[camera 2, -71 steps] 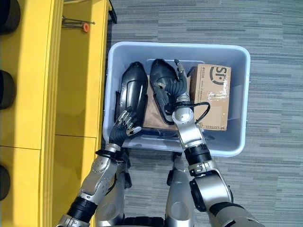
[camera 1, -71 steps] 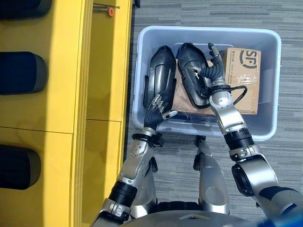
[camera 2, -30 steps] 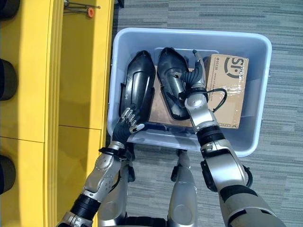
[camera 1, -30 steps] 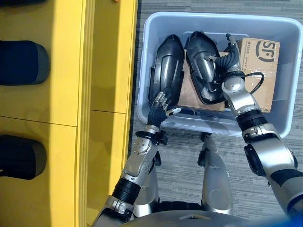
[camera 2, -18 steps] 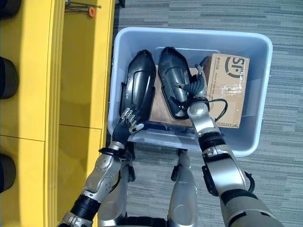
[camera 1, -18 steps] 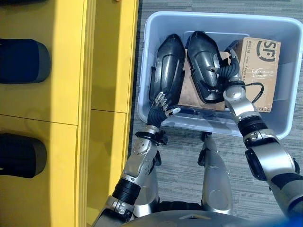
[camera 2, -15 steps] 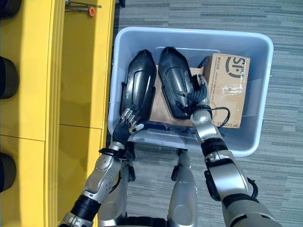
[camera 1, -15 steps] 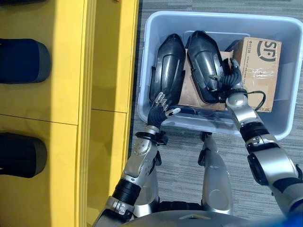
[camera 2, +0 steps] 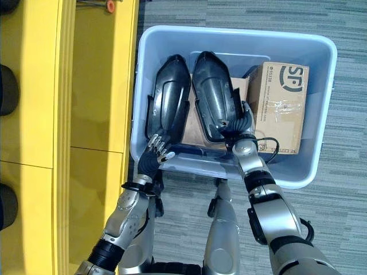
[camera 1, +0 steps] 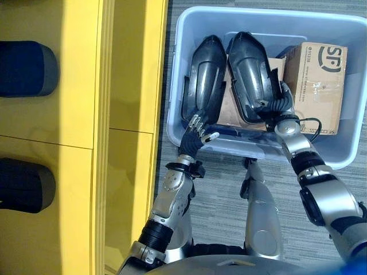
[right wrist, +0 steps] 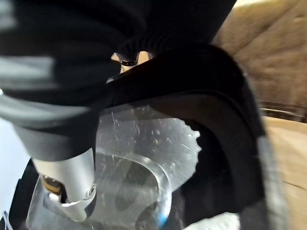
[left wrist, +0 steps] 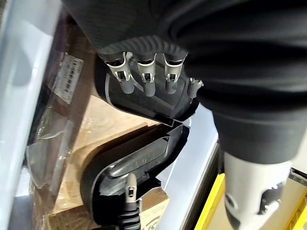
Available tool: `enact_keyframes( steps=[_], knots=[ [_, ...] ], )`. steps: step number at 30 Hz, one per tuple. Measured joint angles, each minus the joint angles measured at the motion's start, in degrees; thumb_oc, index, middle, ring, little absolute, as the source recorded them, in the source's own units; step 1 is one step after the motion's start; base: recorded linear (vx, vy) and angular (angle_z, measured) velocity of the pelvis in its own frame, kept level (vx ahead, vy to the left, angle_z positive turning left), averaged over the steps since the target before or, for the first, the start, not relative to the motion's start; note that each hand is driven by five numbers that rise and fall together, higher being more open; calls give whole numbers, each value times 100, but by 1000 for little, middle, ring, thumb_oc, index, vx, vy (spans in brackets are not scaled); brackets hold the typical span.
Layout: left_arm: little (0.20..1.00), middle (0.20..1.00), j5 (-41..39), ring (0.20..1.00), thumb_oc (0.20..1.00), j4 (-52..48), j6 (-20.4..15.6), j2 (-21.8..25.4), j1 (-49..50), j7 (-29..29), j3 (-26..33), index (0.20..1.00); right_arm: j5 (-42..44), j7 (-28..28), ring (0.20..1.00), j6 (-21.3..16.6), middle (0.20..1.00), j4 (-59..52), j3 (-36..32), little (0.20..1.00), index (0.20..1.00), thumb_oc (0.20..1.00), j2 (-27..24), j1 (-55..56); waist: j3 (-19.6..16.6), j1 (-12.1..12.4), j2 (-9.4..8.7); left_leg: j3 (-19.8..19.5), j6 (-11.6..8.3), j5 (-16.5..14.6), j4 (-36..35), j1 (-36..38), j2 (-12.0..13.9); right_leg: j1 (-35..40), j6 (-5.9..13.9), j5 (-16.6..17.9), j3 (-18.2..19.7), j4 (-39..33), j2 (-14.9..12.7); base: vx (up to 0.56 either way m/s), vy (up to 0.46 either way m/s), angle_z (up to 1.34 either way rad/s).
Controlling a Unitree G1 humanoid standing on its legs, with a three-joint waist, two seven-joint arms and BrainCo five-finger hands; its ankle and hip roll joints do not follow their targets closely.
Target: Move parts from the plastic box to the shelf.
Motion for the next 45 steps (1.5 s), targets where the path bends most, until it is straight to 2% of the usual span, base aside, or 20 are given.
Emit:
enact_keyframes(
  steps=[12,13,17,24,34,40,43,44,45],
  knots=[
    [1000,1000,-5,1000,1000,-53,-6,-8,132,-15,-1,1000,349,-62,1000,-175,1000,1153,213,1000,1000,1000,-239,-754,-35,284,56,-123,58,-199,717,-557,114,-494,-93,-238,29,681,-37,3,6,1],
    [1000,1000,-5,1000,1000,-52,-1,-6,159,-15,4,1000,351,-109,200,-223,200,1187,213,200,200,200,-256,-805,-39,290,63,-154,78,-240,841,-700,116,-601,-94,-237,41,740,-47,25,32,7],
    [1000,1000,-13,1000,1000,-50,4,-16,338,-15,8,1000,354,-137,200,-219,200,1190,324,200,200,200,-390,-649,-48,286,76,-220,113,-431,1188,-756,116,-552,-63,-314,59,909,-86,26,12,1],
    [1000,1000,-119,1000,1000,-89,13,-37,396,-12,29,1000,409,-172,200,-285,200,1083,313,200,200,200,-467,-486,-83,272,130,-226,134,-511,1284,-639,108,-421,-70,-382,50,999,-115,10,6,1],
    [1000,1000,-117,1000,1000,-115,8,-46,421,-3,29,1000,420,-94,200,-286,200,724,65,200,200,200,-431,68,-94,247,148,-192,112,-357,784,-172,63,-85,-75,-395,-15,838,-125,-2,12,2],
    [1000,1000,-107,1000,1000,-115,2,-41,453,2,202,1000,459,8,200,-143,200,0,-402,200,200,200,-201,945,-93,257,145,-126,15,-170,215,499,49,470,-63,-367,-120,575,-84,8,29,4],
    [1000,1000,-75,1000,1000,-112,1,-48,424,1,341,1000,456,11,200,-90,200,-706,-517,200,200,200,-95,1343,-91,240,142,-73,0,-136,77,680,59,583,-61,-366,-104,536,-59,12,23,-7],
    [1000,1000,18,1000,1000,-107,3,-15,493,4,405,1000,446,12,200,-20,200,-1303,-664,200,200,200,58,1801,-88,226,137,-57,-19,-132,-40,970,81,868,-64,-366,-114,424,16,10,25,-4],
    [1000,1000,28,1000,1000,-111,-7,-7,491,4,437,1000,440,15,200,-5,200,-1397,-670,200,200,200,91,1873,-91,217,128,-44,-35,-117,-114,1075,84,931,-70,-372,-108,402,20,-10,29,-8]
  ],
)
